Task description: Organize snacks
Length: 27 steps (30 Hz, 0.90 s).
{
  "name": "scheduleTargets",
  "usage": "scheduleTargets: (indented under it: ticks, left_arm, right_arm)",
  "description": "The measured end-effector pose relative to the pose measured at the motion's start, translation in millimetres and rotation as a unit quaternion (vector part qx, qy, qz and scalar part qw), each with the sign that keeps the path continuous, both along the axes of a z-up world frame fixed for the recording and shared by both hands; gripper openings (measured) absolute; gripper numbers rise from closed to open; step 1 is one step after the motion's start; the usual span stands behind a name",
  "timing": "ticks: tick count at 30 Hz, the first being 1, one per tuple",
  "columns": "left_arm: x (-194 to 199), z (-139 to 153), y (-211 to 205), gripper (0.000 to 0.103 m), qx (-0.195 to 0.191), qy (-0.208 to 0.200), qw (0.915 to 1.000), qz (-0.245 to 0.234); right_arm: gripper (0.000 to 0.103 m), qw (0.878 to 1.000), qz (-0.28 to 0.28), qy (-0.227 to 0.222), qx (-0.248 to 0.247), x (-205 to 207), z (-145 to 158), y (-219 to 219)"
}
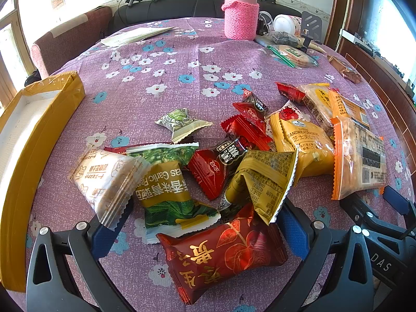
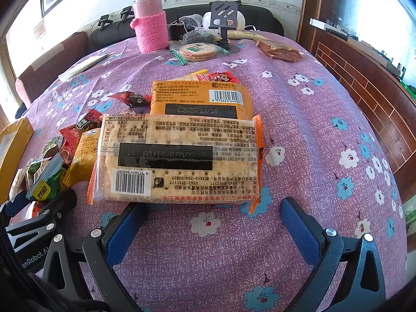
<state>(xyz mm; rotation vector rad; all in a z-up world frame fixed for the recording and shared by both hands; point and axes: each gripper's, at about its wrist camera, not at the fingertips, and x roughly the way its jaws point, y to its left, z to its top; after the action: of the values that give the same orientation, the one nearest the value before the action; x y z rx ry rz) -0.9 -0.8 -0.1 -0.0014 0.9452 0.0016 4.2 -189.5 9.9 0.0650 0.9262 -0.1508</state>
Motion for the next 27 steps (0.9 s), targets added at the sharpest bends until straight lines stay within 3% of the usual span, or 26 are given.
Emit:
scheduleTargets:
  ticks: [15,27]
  left_arm:
    - [-3.5,1.6,2.9,0.103,0.007,0.014,0.9996,-0.022]
    - [-4.5,1.7,2.4,0.103,-0.007,-0.001,0.9997,-0.022]
  right_arm:
    - [0.103,1.000,0.000,0.000,0.000,0.0,-0.3,0.5]
    - [0.103,1.000,0.000,0.000,0.000,-0.1,-0.3,0.5]
